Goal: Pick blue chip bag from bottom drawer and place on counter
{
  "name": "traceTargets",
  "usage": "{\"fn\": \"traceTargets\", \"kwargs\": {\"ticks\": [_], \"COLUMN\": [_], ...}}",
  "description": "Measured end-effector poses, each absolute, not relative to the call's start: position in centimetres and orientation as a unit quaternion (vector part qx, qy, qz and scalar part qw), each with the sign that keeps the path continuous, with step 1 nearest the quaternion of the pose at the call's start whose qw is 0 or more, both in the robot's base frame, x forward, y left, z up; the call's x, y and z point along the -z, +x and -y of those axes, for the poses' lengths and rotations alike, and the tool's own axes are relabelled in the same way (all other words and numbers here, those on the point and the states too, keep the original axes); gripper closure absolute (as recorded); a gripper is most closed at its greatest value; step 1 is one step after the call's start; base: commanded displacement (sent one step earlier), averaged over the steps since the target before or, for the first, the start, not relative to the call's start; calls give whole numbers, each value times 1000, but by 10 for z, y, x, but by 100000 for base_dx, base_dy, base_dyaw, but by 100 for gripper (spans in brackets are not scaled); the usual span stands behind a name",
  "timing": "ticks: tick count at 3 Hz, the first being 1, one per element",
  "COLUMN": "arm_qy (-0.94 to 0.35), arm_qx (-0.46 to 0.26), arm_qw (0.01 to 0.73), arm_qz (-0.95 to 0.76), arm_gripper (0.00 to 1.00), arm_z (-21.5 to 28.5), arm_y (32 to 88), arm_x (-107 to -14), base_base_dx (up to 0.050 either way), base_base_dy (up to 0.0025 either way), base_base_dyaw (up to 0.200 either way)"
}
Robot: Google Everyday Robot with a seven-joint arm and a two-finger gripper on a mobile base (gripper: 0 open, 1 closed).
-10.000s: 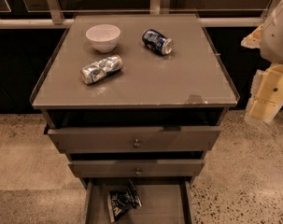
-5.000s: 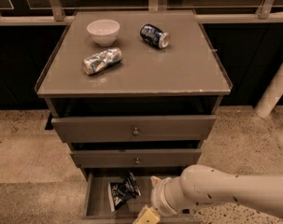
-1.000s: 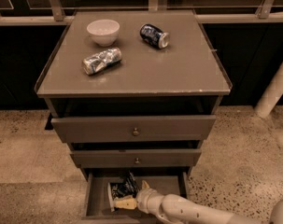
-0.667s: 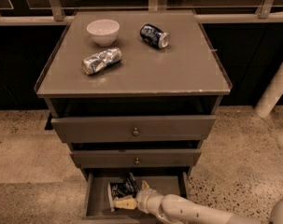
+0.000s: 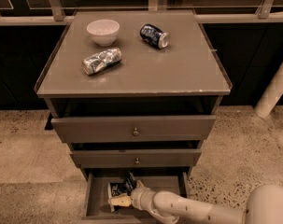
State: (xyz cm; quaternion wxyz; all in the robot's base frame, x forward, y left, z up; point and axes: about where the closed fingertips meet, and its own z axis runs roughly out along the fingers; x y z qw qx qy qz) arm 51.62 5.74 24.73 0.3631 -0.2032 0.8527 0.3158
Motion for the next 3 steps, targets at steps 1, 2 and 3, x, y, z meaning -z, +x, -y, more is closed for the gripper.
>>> {"fn": "traceTargets", "kwargs": {"ticks": [1,2,3], "arm_qy": [-208,-213,-212], "arm_qx": [-305,-284,-264], "arm_qw": [354,347,340], "arm_qz": [-859,-868,-877], "arm_gripper": [0,0,0], "arm_z": [-64,-63,-60], "arm_y": [522,529,533], "arm_x": [-228,-211,-195], "base_base_dx": [0,0,0], "base_base_dy": [0,0,0], "base_base_dyaw": [0,0,0]}}
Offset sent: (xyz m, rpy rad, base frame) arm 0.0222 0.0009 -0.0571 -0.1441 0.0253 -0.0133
